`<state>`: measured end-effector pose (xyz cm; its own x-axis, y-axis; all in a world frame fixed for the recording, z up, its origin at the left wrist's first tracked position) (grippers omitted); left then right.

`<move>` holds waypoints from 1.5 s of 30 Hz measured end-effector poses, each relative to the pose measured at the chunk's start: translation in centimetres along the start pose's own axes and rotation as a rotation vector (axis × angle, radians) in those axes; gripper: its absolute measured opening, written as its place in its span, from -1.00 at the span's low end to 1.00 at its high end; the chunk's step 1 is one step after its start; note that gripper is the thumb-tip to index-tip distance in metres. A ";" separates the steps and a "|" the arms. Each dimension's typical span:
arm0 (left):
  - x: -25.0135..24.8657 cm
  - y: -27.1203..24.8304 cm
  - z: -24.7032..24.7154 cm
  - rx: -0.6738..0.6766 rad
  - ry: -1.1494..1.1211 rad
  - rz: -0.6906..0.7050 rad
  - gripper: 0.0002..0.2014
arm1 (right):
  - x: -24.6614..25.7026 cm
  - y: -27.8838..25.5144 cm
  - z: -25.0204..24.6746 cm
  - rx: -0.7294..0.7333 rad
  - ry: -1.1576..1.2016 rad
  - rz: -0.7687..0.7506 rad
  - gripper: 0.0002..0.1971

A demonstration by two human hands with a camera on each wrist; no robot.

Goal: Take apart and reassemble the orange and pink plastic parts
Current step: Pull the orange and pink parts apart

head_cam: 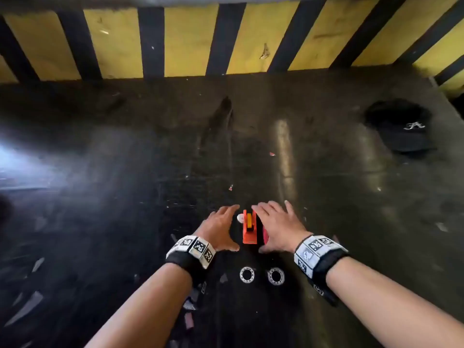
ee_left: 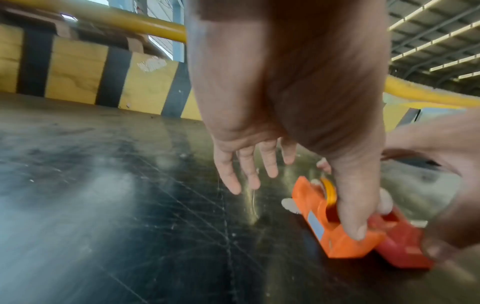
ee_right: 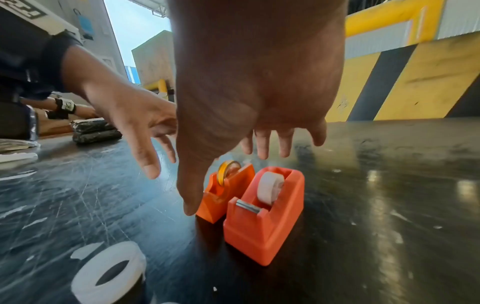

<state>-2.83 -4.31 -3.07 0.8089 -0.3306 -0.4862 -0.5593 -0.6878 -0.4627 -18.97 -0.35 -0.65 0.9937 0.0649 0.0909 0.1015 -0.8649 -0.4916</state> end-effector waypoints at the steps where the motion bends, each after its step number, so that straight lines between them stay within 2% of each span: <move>1: 0.1 0.8 0.6 0.016 0.028 0.017 0.25 | 0.1 0.7 0.1 0.010 -0.025 0.002 0.26; 3: 0.3 1.8 1.3 0.026 0.062 0.025 0.25 | 0.2 1.8 0.5 0.005 -0.060 0.007 0.26; 7: 0.7 3.0 2.1 -0.034 0.055 0.092 0.20 | 0.3 3.0 1.2 -0.066 -0.003 -0.028 0.09; 10: 1.0 2.6 1.5 -0.079 -0.029 0.125 0.13 | 0.0 3.1 1.4 -0.107 0.101 -0.059 0.11; 15: 0.8 0.1 -1.5 -0.182 -0.125 0.184 0.11 | -0.2 1.6 -0.1 -0.200 0.561 -0.138 0.11; 17: 0.6 -1.2 -2.2 -0.190 -0.138 0.194 0.11 | -0.1 0.9 -0.5 -0.222 0.658 -0.158 0.09; 29: 0.0 -4.8 -2.7 -0.093 -0.214 0.177 -0.01 | 1.8 -1.0 -0.8 -0.132 0.562 -0.192 0.02; 35: 4.1 -6.6 -2.5 -0.124 -0.204 0.037 0.00 | -2.0 -1.6 0.0 -0.120 0.605 -0.061 0.01; 41: 5.5 -7.3 0.8 -0.074 0.119 -0.137 0.05 | -2.2 -2.2 0.9 -0.087 0.615 -0.057 0.06; 45: 4.6 -7.0 2.4 -0.040 0.247 -0.180 0.09 | -0.7 -2.1 1.2 -0.053 0.581 -0.080 0.07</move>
<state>4.37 0.53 -3.80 0.9166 -0.3452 -0.2017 -0.3996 -0.7728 -0.4931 -19.79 2.01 -0.73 0.7933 -0.1395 0.5927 0.1577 -0.8932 -0.4212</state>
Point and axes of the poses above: each hand's wrist, its own y-axis towards the middle knuckle, its own z-axis out of the palm, x = y × z, the point moved 6 cm from there along y, towards the middle knuckle, and after that the axes turned 6 degrees about z, right-handed, at the moved point
